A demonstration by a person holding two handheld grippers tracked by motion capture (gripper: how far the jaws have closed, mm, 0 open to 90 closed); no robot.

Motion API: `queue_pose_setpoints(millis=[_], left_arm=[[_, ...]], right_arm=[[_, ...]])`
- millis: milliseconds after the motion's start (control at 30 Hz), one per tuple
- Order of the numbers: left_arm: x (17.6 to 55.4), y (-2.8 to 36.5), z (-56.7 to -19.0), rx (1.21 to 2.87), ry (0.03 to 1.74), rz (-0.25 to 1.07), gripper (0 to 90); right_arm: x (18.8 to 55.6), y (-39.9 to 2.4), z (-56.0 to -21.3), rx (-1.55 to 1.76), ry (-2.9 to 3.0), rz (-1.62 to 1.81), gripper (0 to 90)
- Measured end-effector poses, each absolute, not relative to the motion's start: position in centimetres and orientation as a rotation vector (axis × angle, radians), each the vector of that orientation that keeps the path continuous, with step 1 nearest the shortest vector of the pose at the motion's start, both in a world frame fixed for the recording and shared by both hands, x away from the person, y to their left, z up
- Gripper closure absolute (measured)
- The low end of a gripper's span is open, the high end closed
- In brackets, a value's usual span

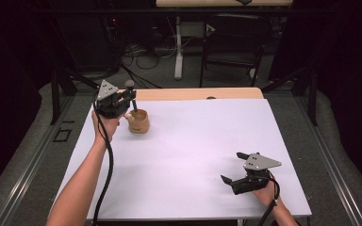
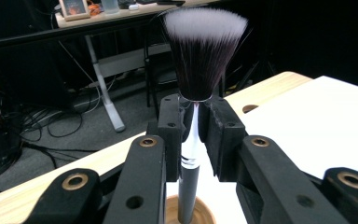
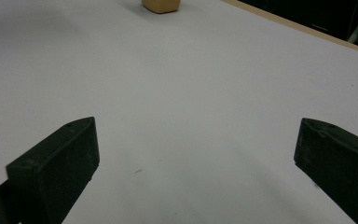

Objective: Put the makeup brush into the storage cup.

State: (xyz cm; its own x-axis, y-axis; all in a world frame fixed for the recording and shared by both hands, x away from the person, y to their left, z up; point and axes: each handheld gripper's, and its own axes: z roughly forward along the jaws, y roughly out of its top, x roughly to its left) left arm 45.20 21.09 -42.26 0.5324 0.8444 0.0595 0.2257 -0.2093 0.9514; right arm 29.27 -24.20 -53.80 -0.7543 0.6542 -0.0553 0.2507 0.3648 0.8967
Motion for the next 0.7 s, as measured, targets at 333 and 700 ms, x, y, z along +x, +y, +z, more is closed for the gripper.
queue_pose_setpoints(millis=[333, 700], left_arm=[[45.9, 21.4, -43.2, 1.695, 0.945, 0.746, 77.3], [46.1, 21.8, -44.3, 1.682, 0.978, 0.753, 77.4]], right_arm=[[29.3, -24.4, -53.7, 0.777, 2.209, 1.386, 0.0], [27.8, -25.2, -53.2, 0.751, 2.092, 1.461, 0.0]])
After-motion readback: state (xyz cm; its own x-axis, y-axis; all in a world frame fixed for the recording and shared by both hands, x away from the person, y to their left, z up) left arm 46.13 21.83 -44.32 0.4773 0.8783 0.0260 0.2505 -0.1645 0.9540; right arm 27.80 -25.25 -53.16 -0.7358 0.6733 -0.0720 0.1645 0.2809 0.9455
